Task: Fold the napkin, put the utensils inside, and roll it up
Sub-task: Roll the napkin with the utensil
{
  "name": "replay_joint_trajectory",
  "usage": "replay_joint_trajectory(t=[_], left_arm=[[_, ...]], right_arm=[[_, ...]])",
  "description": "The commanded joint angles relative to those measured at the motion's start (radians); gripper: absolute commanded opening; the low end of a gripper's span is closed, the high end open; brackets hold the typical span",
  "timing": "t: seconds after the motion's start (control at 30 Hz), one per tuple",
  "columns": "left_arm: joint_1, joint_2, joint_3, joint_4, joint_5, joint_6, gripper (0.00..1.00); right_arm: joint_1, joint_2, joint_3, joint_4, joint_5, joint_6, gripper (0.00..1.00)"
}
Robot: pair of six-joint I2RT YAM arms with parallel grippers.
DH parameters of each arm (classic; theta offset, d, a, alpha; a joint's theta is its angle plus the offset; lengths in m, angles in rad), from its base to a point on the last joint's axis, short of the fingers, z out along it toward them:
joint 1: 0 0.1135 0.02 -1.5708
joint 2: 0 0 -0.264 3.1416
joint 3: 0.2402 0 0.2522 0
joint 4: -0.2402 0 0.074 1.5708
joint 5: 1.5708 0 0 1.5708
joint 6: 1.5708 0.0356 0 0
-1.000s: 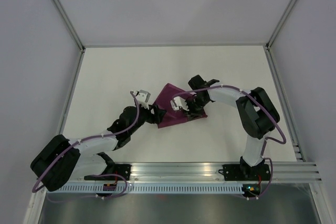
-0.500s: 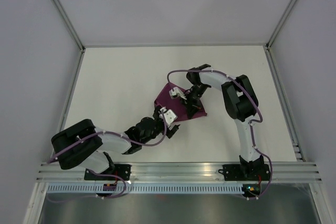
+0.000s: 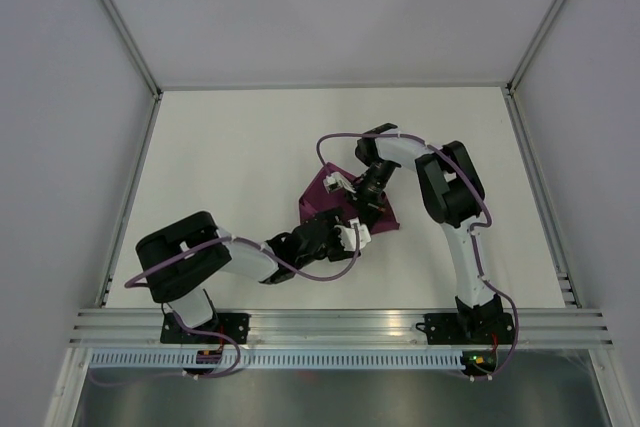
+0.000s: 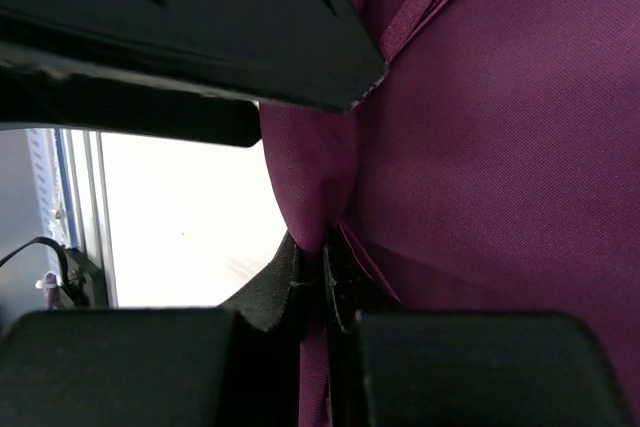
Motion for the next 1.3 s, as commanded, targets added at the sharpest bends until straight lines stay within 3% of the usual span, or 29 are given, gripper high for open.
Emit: replay_joint_trajectory(t=[0.0, 0.13, 0.5, 0.63, 0.8, 0.83, 0.93, 0.97, 1.07, 1.27], left_arm=[[-0.003, 0.017, 0.044, -0.059, 0.040, 0.060, 0.81], [-0.004, 0.029, 0.070, -0.122, 0.069, 0.006, 0.70], [0.016, 0.088, 0.051, -0.038, 0.087, -0.161, 0.50], [0.031, 0.091, 0.037, -0.013, 0.098, -0.231, 0.38], [0.062, 0.097, 0.033, -0.029, 0.161, -0.310, 0.16], [0.069, 0.097, 0.033, -0.030, 0.169, -0.340, 0.05], [0.109, 0.098, 0.018, -0.018, 0.247, -0.392, 0.02], [0.118, 0.097, 0.011, -0.009, 0.265, -0.405, 0.02], [0.163, 0.101, -0.001, -0.007, 0.353, -0.463, 0.02], [0.207, 0.132, 0.031, -0.084, 0.495, -0.535, 0.02]], right_arm=[[0.002, 0.077, 0.006, 0.075, 0.114, -0.037, 0.01], [0.002, 0.085, 0.018, 0.066, 0.112, -0.035, 0.01], [0.002, 0.096, 0.029, 0.060, 0.115, -0.028, 0.01], [0.002, 0.096, 0.031, 0.060, 0.112, -0.026, 0.01], [0.002, 0.091, 0.026, 0.072, 0.108, -0.015, 0.02], [0.002, 0.088, 0.023, 0.081, 0.106, -0.008, 0.03], [0.000, 0.062, 0.002, 0.109, 0.083, 0.015, 0.18], [-0.002, 0.042, 0.001, 0.112, 0.072, 0.021, 0.28], [-0.012, -0.030, -0.008, 0.132, 0.016, 0.037, 0.40], [-0.073, -0.203, -0.038, 0.260, -0.035, 0.120, 0.50]])
